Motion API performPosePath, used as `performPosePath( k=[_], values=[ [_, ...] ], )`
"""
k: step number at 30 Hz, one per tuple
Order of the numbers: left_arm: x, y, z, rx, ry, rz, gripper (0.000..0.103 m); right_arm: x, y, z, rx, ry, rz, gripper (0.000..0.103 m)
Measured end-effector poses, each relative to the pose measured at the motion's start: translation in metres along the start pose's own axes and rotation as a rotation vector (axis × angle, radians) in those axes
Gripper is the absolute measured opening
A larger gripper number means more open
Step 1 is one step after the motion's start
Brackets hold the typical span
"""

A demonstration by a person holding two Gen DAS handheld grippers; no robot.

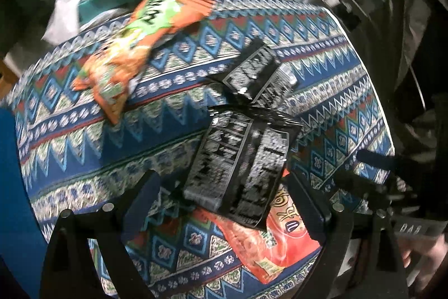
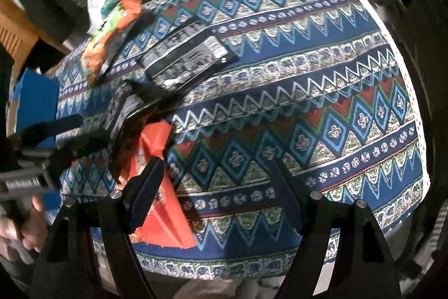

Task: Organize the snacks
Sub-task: 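Grasp a black snack bag with left gripper while right grasps red-orange bag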

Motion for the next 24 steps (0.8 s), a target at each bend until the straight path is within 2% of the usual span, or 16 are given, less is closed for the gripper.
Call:
performPosePath(
  k=[4, 6, 11, 14, 16, 17, 21, 24],
  values=[
    [-0.010, 0.005, 0.011, 0.012, 0.021, 0.072, 0.093, -0.006, 0.007, 0.007, 0.010, 0.010, 0.027, 0.077],
    [-0.013, 0.006, 0.021, 0.029, 0.031, 0.090, 0.093, 0.003, 0.007, 0.017, 0.012, 0.015, 0.036, 0.077],
    [-0.009, 0.008, 0.041, 0.076, 0.009, 0.055, 0.093, 0.001, 0.007, 0.020, 0.020, 0.025, 0.037, 0.077],
    [-0.001, 0.008, 0.044, 0.053, -0.020, -0.004, 0.093, 0.002, 0.006, 0.024, 0.026, 0.023, 0.036, 0.077],
    [0.004, 0.007, 0.041, 0.030, -0.044, -0.035, 0.079, 0.001, 0.006, 0.024, 0.031, 0.021, 0.036, 0.077],
    [0.005, 0.007, 0.040, 0.029, -0.064, -0.043, 0.079, 0.001, 0.006, 0.024, 0.033, 0.020, 0.035, 0.077],
    [0.004, 0.008, 0.032, -0.003, -0.069, -0.025, 0.062, 0.009, 0.007, 0.030, 0.039, 0.014, 0.024, 0.077],
    [0.005, 0.007, 0.026, -0.014, -0.052, -0.024, 0.060, 0.016, 0.007, 0.032, 0.043, 0.007, 0.004, 0.077]
  ],
)
Point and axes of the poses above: each gripper's, at about its wrist camera, not at the fingertips, and z roughly the way its jaws point, x to its left, y to its top, the point moved 4 cm from there along z, roughly the way its jaws point, and after that the axes turned 5 degrees about z, right-handed, at the moved point
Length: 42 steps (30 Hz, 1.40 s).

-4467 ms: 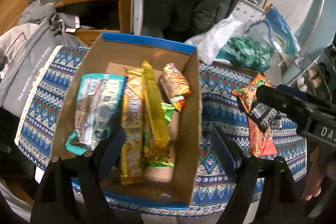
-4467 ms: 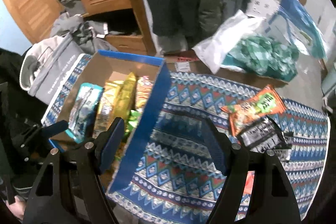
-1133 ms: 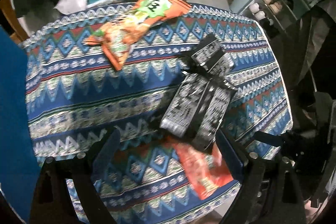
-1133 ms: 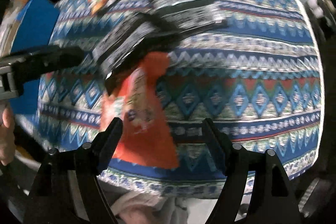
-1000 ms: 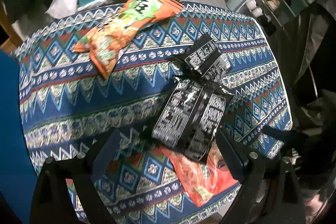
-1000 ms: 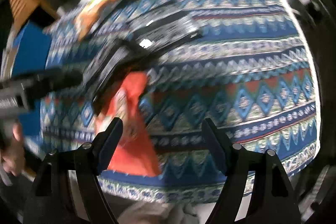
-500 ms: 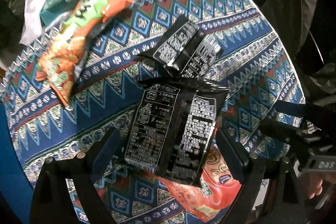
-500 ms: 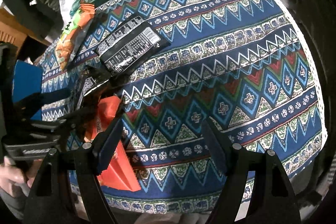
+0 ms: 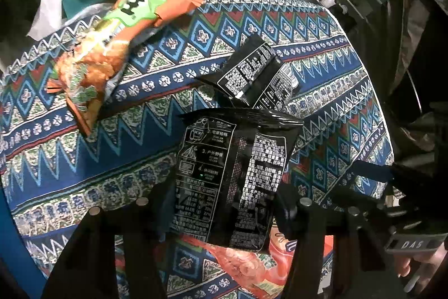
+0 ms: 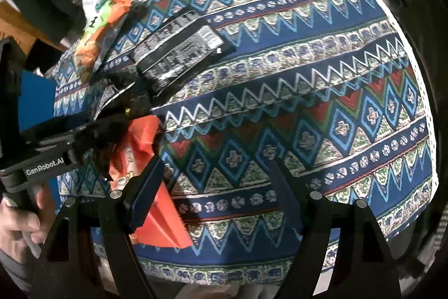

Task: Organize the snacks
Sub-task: 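Grasp a black snack bag with left gripper while right grasps red-orange bag, then lift both held bags and carry them over the cardboard box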

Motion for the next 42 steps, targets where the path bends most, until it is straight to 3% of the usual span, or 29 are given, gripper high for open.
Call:
performPosePath(
  k=[11, 20, 32, 42],
  values=[
    [0.010, -0.007, -0.039, -0.060, 0.040, -0.017, 0.060, 0.047, -0.004, 0.008, 0.008, 0.019, -0.121, 0.077],
    [0.043, -0.036, -0.065, -0.071, 0.077, -0.103, 0.060, 0.090, -0.012, 0.035, 0.074, 0.047, -0.170, 0.077],
    [0.069, -0.071, -0.078, -0.062, 0.113, -0.173, 0.060, 0.121, -0.011, 0.079, 0.114, -0.053, -0.202, 0.077],
    [0.072, -0.079, -0.091, -0.075, 0.131, -0.187, 0.060, 0.133, -0.005, 0.095, 0.080, -0.086, -0.200, 0.076]
  ],
)
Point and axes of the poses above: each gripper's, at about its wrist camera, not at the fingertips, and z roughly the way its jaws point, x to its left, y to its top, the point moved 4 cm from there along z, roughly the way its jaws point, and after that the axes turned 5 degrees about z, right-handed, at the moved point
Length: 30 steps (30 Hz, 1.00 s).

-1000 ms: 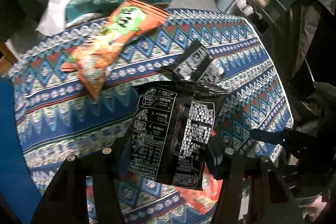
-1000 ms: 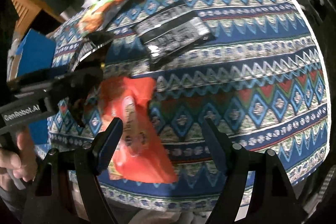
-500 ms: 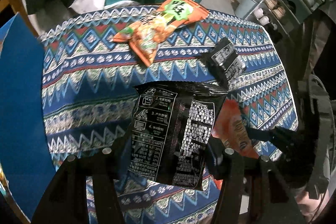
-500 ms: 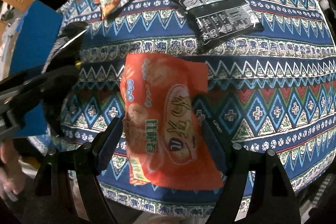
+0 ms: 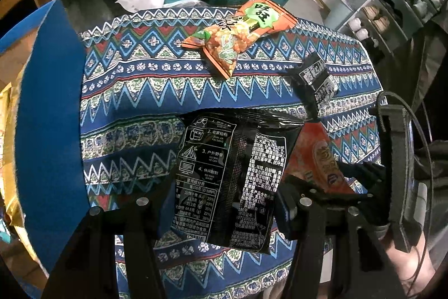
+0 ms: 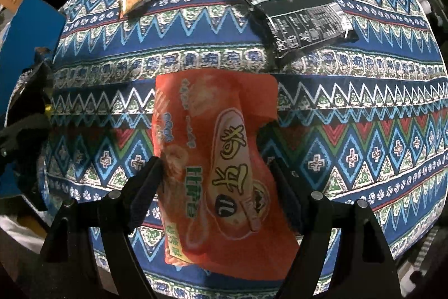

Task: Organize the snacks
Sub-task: 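Lift both held bags and carry them over the cardboard box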

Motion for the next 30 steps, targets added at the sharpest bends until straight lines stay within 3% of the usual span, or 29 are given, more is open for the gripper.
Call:
performPosePath(
  k=[4, 8, 9, 12, 20, 22, 30],
  values=[
    [0.002, -0.003, -0.008, -0.010, -0.001, -0.011, 0.060, 0.007, -0.002, -0.001, -0.006, 0.022, -0.010, 0.058],
    [0.004, -0.005, -0.021, -0.033, -0.003, -0.017, 0.060, 0.012, 0.004, -0.005, -0.026, 0.019, -0.018, 0.050],
    [0.005, -0.005, -0.023, -0.038, -0.003, -0.019, 0.060, 0.011, 0.003, -0.008, -0.030, 0.017, -0.019, 0.040],
    [0.008, -0.006, -0.035, -0.058, -0.006, -0.032, 0.060, 0.014, 0.010, -0.019, -0.051, 0.023, -0.024, 0.032],
    [0.017, -0.009, -0.055, -0.090, -0.013, -0.059, 0.060, 0.032, 0.014, -0.031, -0.077, 0.025, -0.054, 0.029],
    [0.020, -0.010, -0.059, -0.093, -0.013, -0.067, 0.060, 0.037, 0.016, -0.035, -0.092, 0.024, -0.064, 0.022],
    [0.034, -0.011, -0.082, -0.135, -0.015, -0.104, 0.060, 0.040, 0.014, -0.071, -0.164, 0.018, -0.114, 0.021]
  ],
)
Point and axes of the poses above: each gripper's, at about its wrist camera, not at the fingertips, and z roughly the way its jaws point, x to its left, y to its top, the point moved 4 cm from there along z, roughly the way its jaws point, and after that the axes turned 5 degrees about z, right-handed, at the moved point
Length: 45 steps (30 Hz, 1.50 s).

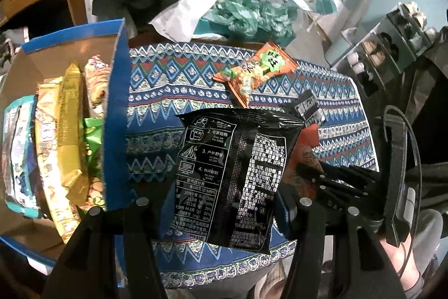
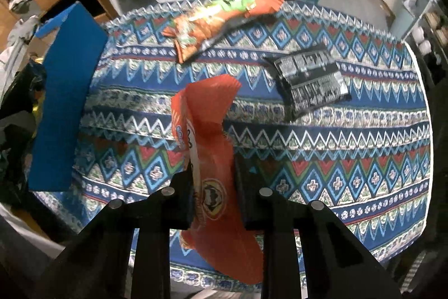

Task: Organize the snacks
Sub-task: 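Lift both held bags and carry them over the cardboard box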

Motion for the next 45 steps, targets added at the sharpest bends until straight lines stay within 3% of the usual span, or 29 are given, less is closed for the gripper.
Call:
performPosePath(
  k=[16, 30, 45],
  values=[
    [0.037, 0.003, -0.052, -0.098, 0.042, -0.054, 0.060, 0.058, 0.026, -0.044, -0.095, 0.069, -0.065, 0.021],
    [0.105, -0.004, -0.098, -0.187, 0.131, -0.153, 0.060, 0.155, 0.059, -0.075, -0.162, 0.151, -0.190, 0.021],
    [0.183, -0.027, -0.110, -0.202, 0.243, -0.273, 0.060, 0.267, 0.061, -0.059, -0.115, 0.238, -0.303, 0.021]
  ],
)
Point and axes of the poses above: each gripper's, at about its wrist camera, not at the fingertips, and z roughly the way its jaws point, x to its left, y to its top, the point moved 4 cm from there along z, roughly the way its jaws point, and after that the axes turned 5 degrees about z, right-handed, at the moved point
